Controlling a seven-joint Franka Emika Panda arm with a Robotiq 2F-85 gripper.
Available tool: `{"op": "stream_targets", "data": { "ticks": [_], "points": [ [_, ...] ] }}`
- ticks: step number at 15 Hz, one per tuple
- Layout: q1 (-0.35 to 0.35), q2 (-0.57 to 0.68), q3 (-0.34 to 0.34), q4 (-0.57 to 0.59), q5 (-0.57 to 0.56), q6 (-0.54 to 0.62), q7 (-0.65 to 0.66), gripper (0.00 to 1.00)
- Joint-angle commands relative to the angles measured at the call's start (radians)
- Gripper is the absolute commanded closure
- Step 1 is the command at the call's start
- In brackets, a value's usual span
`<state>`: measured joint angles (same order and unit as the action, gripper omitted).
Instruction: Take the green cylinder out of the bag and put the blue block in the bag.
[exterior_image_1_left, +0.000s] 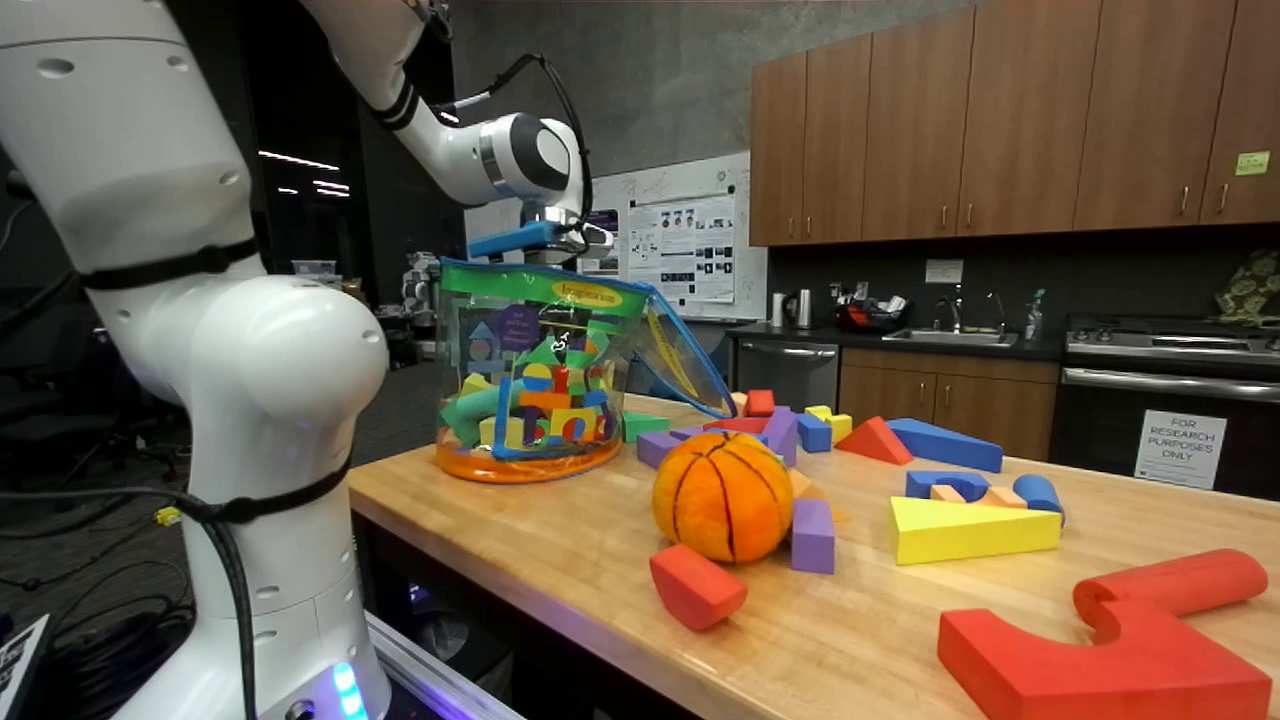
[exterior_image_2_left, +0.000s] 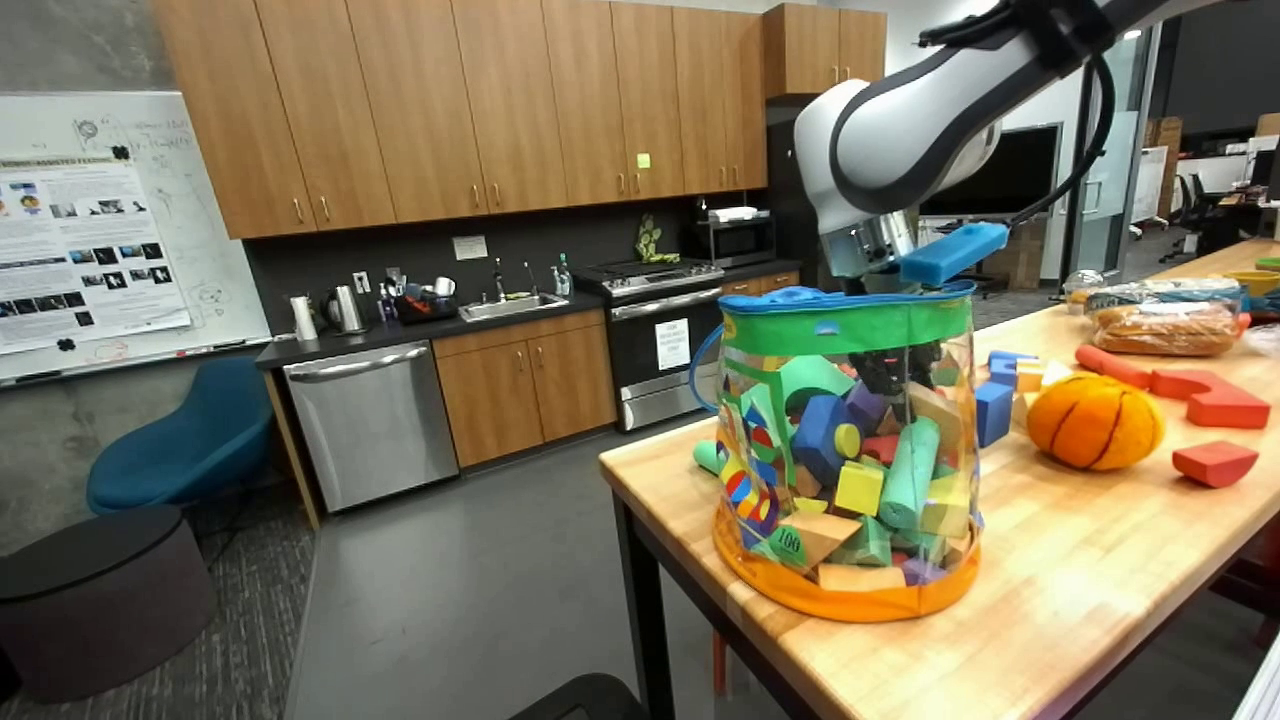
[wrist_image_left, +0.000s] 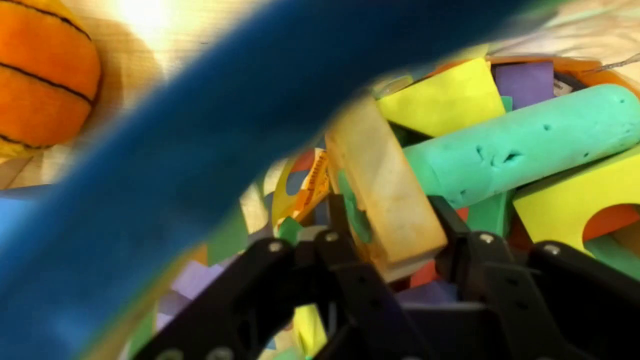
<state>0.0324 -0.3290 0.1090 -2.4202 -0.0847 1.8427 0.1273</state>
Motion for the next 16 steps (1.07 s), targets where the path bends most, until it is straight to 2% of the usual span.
{"op": "stream_targets", "data": {
  "ticks": [1,2,3,4,8,16],
  "points": [
    [-0.003,-0.001,-0.010,0.020,-0.017,-0.007,0.019,0.86],
    [-0.004,-0.005,-0.011,0.023,-0.023,-0.005,0.022,0.94],
    [-0.006,-0.009,-0.011,0.027,-0.031,-0.003,0.027,0.96],
    [-0.008,-0.015,-0.010,0.033,-0.040,-0.002,0.031,0.94],
    [-0.017,-0.053,-0.004,0.064,-0.099,0.016,0.079,0.94],
    [-0.025,-0.201,0.012,0.093,-0.197,0.078,0.153,0.94]
  ]
}}
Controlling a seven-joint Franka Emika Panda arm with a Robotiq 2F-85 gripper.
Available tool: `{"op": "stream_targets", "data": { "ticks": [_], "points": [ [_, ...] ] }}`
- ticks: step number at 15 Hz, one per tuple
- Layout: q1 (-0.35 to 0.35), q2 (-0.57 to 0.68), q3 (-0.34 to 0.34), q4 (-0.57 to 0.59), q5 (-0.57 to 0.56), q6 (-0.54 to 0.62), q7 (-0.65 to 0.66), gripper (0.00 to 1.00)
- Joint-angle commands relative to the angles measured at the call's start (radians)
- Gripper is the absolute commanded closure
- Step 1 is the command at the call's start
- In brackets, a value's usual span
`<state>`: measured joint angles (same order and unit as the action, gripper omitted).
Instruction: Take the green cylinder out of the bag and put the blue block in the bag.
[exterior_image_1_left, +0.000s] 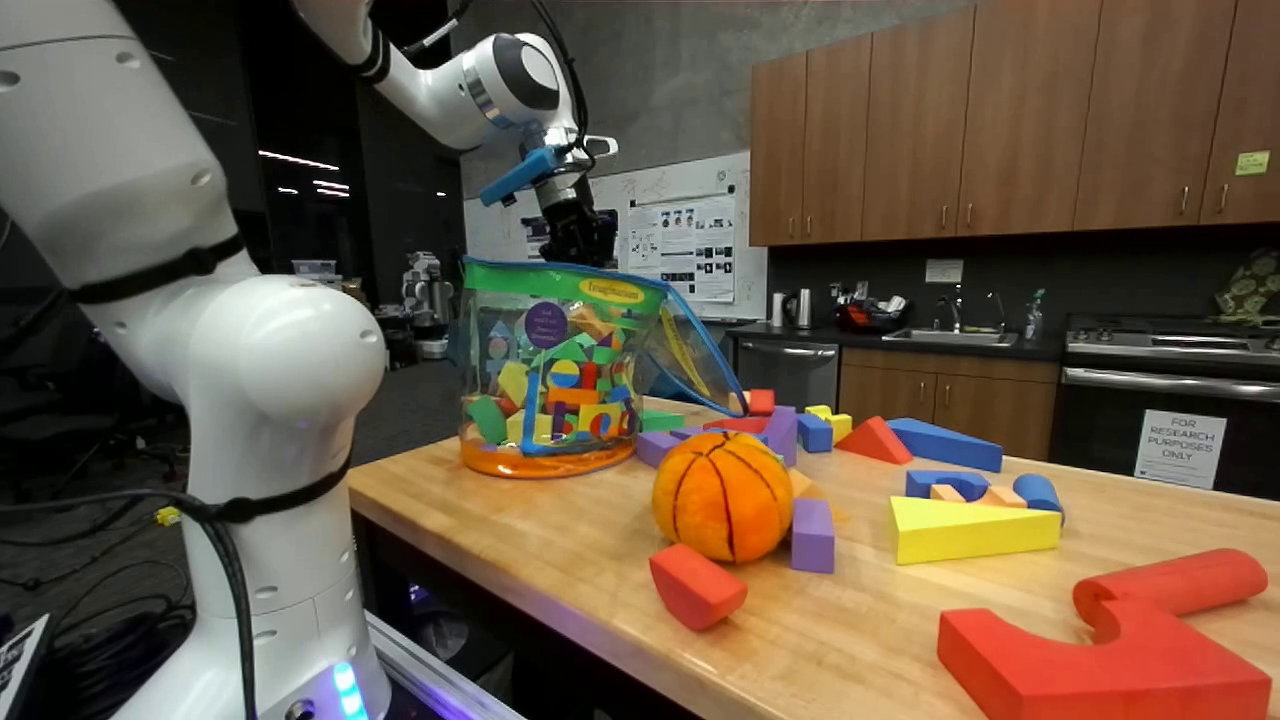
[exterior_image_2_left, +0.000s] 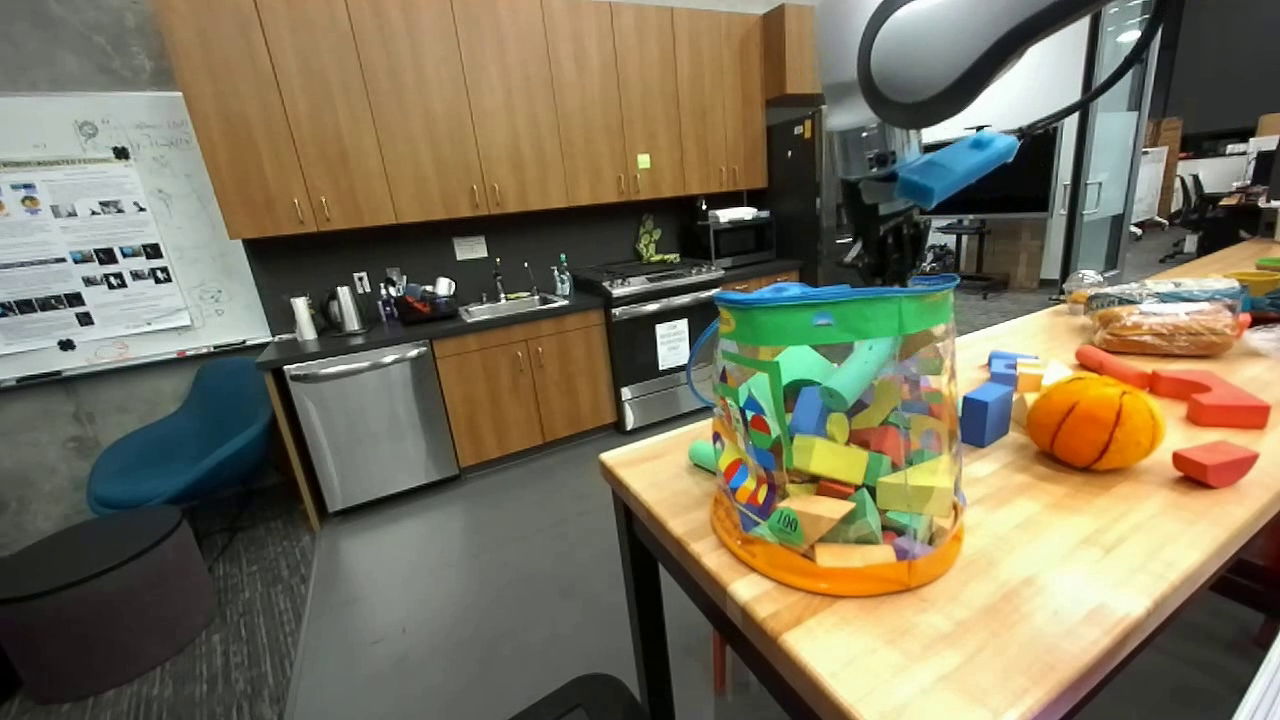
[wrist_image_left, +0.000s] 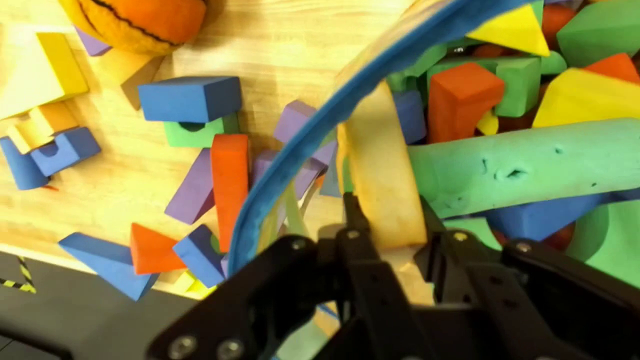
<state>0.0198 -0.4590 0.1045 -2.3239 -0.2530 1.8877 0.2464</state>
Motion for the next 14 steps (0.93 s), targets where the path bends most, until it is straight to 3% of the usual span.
{"op": "stream_targets", "data": {
  "ticks": [1,8,14],
  "points": [
    [-0.012,-0.092,0.018,-0.001,-0.028,0.057,0.044,0.94],
    [-0.075,-0.185,0.033,0.000,-0.013,0.276,0.190,0.94],
    [-0.235,-0.193,-0.015,-0.024,-0.027,0.472,0.268,0.94]
  ]
}}
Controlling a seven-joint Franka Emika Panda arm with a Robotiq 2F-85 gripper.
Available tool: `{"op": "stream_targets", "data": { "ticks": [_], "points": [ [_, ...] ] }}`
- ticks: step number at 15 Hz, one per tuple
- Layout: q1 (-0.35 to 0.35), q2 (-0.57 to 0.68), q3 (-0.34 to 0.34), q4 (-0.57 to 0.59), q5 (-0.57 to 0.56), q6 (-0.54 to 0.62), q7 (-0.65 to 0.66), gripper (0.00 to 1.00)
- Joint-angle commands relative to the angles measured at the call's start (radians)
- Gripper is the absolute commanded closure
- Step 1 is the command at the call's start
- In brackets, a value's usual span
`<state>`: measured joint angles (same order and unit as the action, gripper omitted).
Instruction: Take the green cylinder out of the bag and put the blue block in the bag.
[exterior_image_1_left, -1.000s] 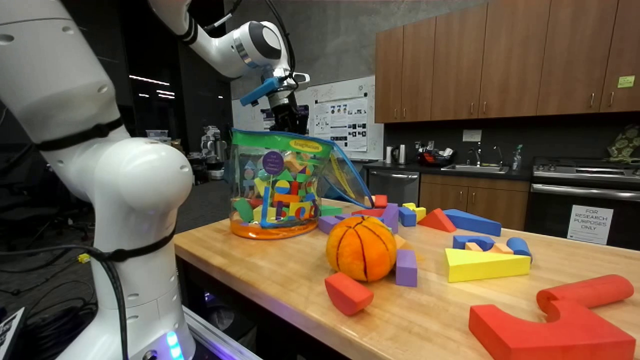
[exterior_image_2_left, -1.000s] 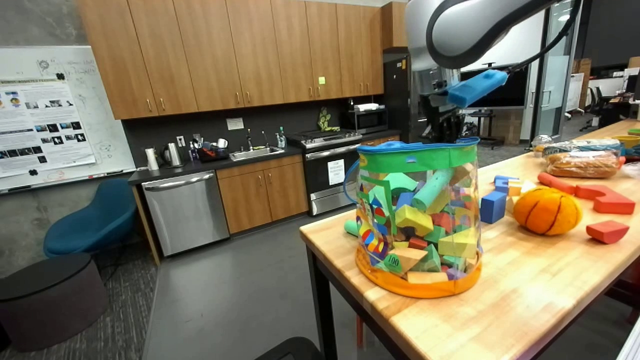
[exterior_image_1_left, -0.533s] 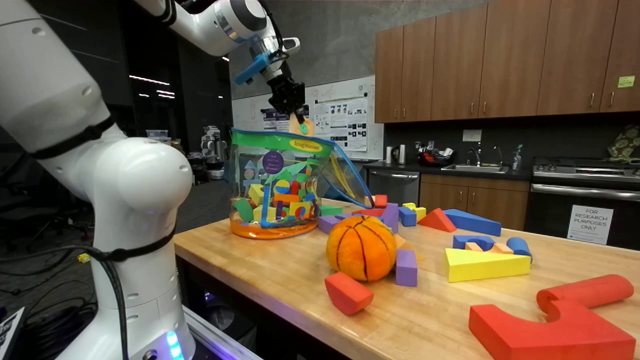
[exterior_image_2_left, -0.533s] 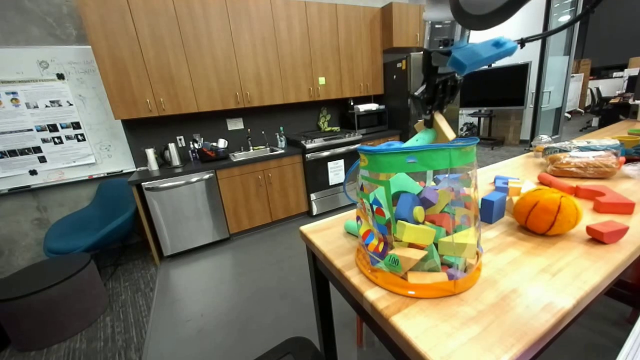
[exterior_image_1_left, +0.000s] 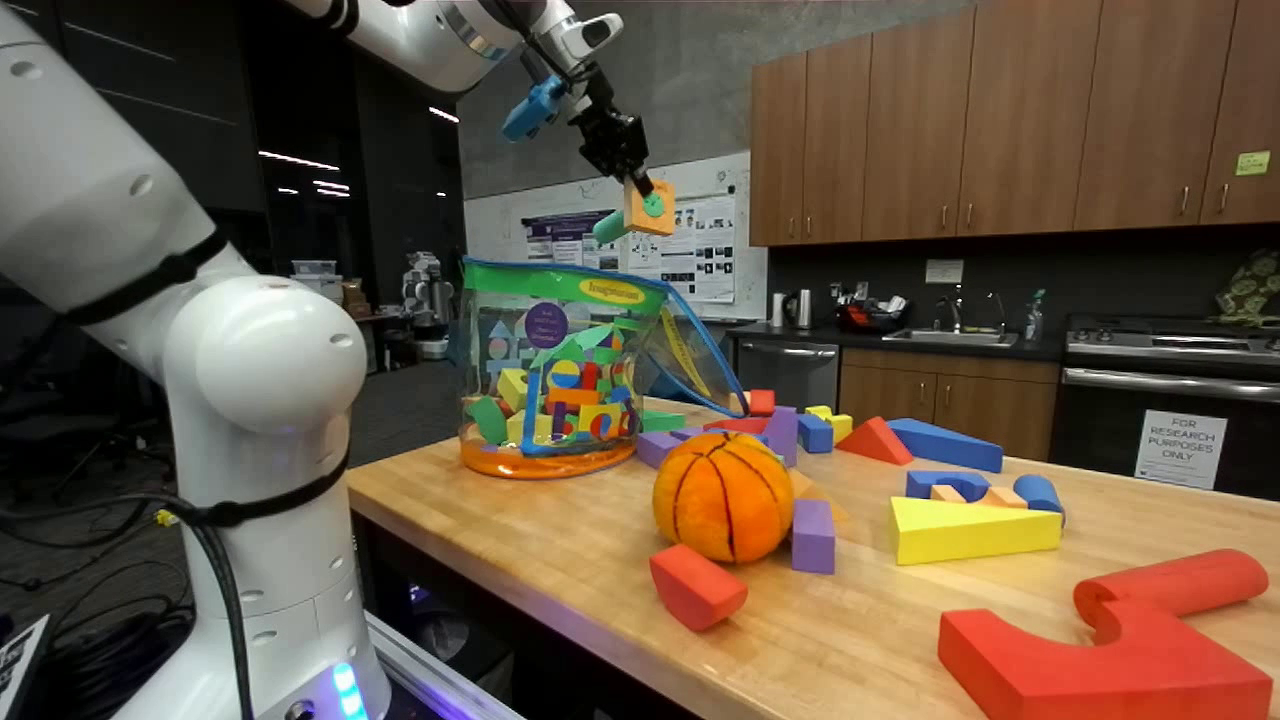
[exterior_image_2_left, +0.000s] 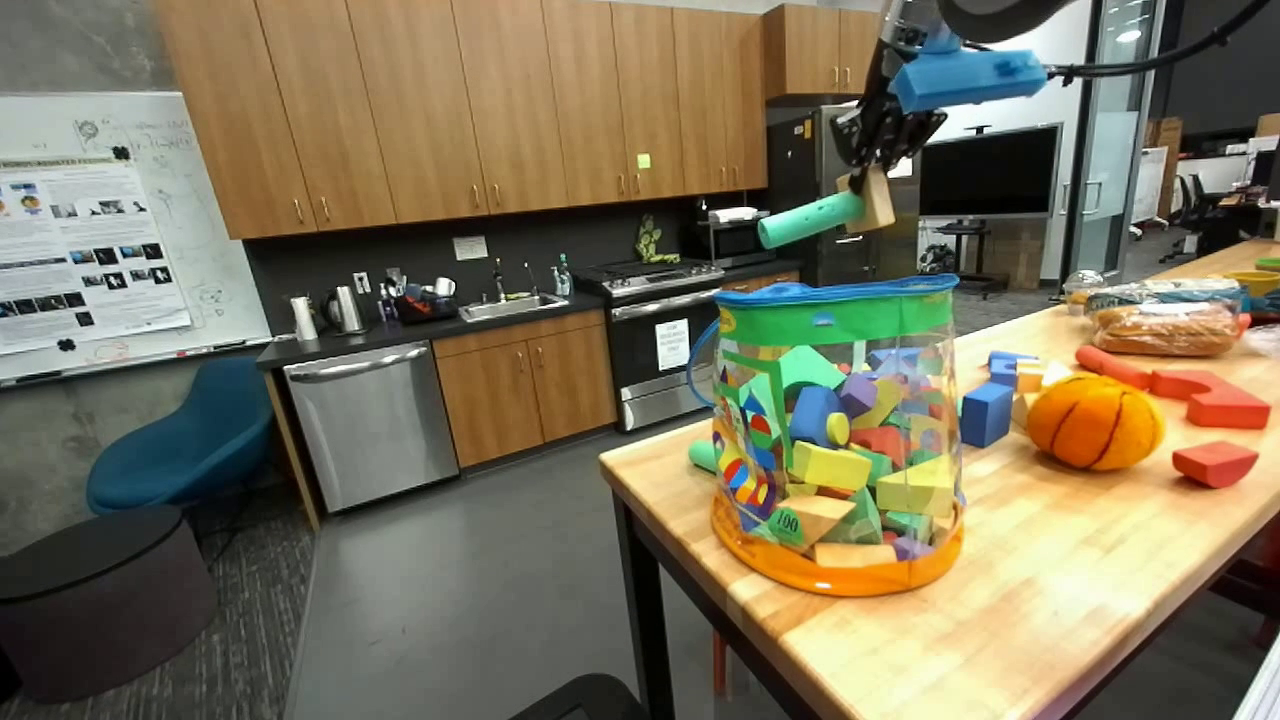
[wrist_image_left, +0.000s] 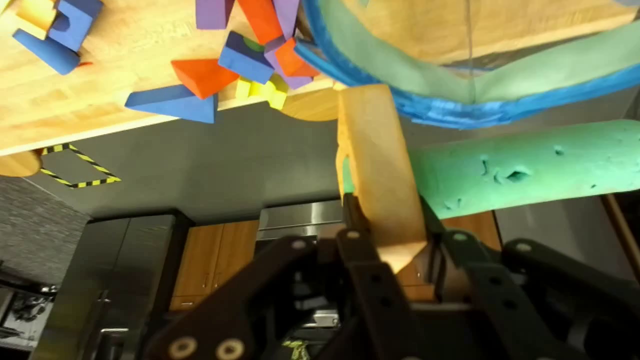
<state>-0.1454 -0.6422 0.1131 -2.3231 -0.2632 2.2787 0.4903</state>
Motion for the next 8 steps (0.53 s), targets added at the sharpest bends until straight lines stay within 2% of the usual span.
{"op": "stream_targets", "data": {
  "ticks": [1,5,8],
  "points": [
    [-0.098,-0.003,-0.046,-0.032,-0.015,0.111,0.009,0.94],
    [-0.190,0.051,-0.161,-0.053,0.011,0.206,-0.053,0.94],
    [-0.227,0.126,-0.256,-0.056,0.045,0.253,-0.117,0.94]
  ]
}}
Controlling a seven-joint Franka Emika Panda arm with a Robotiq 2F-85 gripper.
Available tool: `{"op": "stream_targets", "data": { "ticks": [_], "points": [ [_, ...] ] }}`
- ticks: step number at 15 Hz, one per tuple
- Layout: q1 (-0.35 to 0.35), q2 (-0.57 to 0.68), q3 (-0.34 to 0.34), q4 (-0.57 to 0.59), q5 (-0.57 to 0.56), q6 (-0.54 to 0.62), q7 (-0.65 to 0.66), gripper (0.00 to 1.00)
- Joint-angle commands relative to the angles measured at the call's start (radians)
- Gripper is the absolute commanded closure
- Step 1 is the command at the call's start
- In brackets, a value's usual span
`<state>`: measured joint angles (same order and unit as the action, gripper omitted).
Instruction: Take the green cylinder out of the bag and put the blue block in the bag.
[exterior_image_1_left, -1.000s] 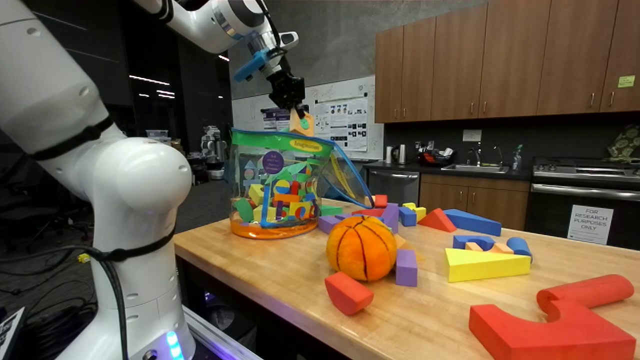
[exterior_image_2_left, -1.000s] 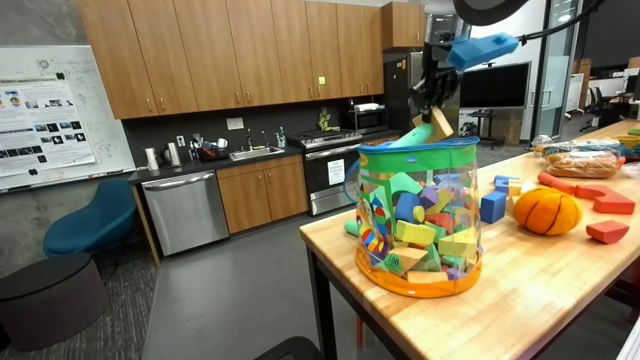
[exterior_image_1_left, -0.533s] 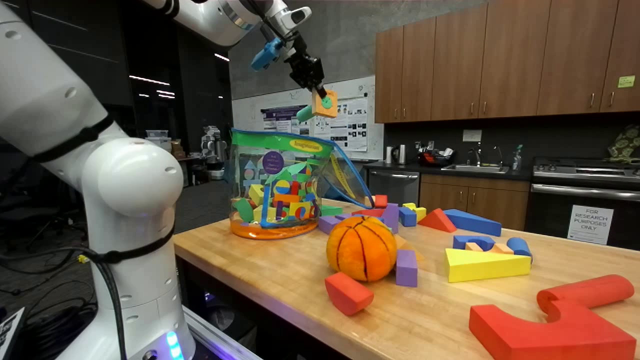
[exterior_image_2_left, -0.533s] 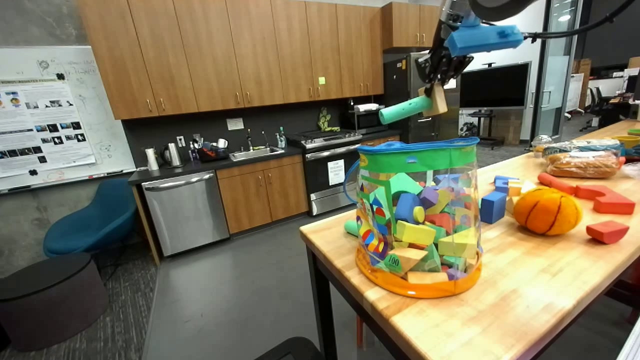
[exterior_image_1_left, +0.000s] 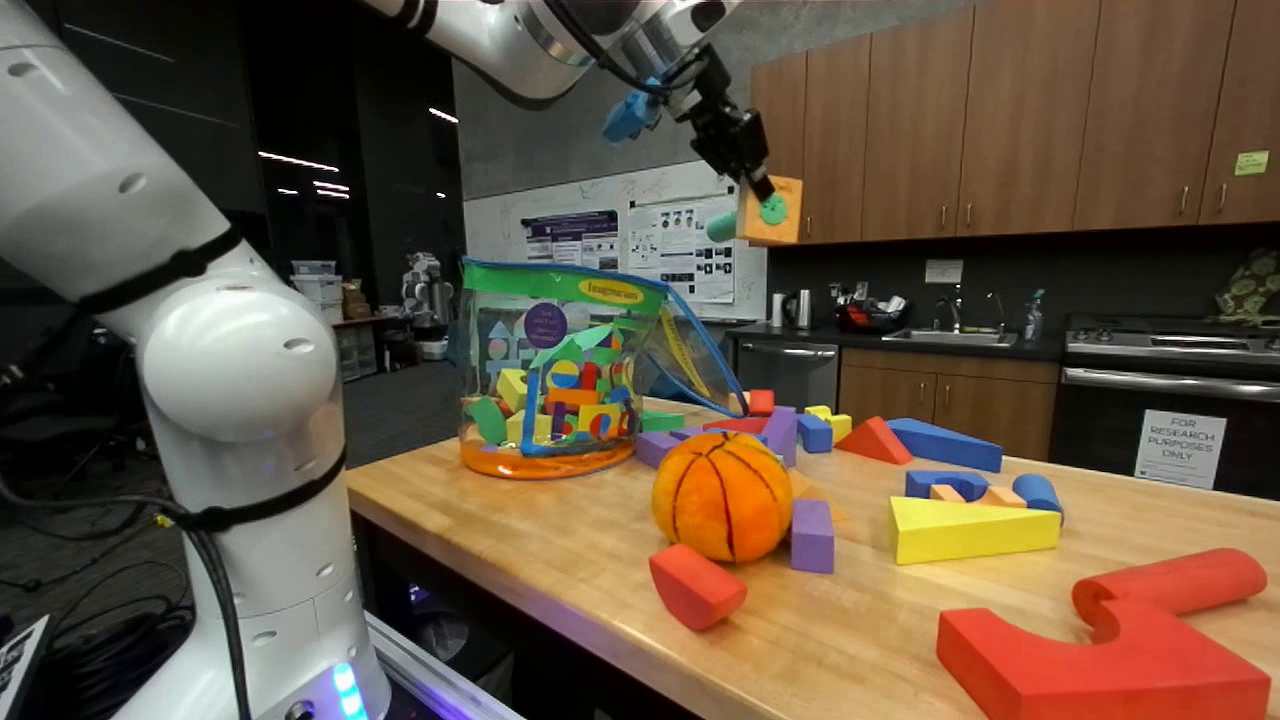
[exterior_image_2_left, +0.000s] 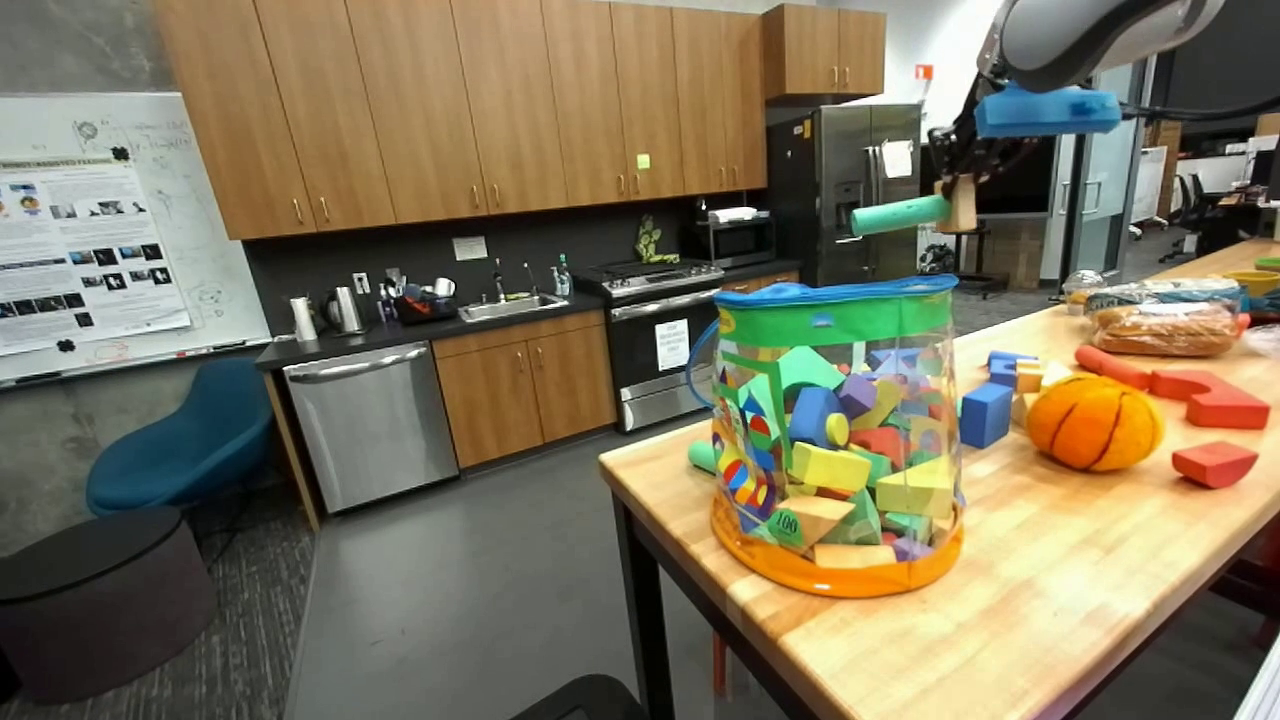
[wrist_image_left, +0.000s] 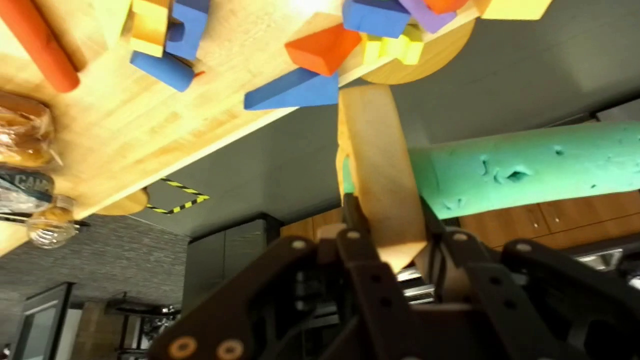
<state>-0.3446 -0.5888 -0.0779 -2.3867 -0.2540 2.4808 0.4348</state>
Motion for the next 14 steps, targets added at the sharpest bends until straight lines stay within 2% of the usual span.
{"op": "stream_targets", "data": {
  "ticks": [1,5,11,12,13,14],
  "points": [
    [-0.030,0.102,-0.094,0.009,0.051,0.058,-0.090,0.94],
    [-0.024,0.218,-0.173,0.031,0.119,0.066,-0.185,0.94],
    [-0.003,0.328,-0.210,0.061,0.213,0.033,-0.269,0.94],
    [-0.003,0.336,-0.208,0.064,0.216,0.028,-0.276,0.49],
    [-0.019,0.312,-0.196,0.032,0.191,0.054,-0.245,0.48],
    [-0.018,0.321,-0.196,0.034,0.192,0.055,-0.246,0.69]
  ]
}}
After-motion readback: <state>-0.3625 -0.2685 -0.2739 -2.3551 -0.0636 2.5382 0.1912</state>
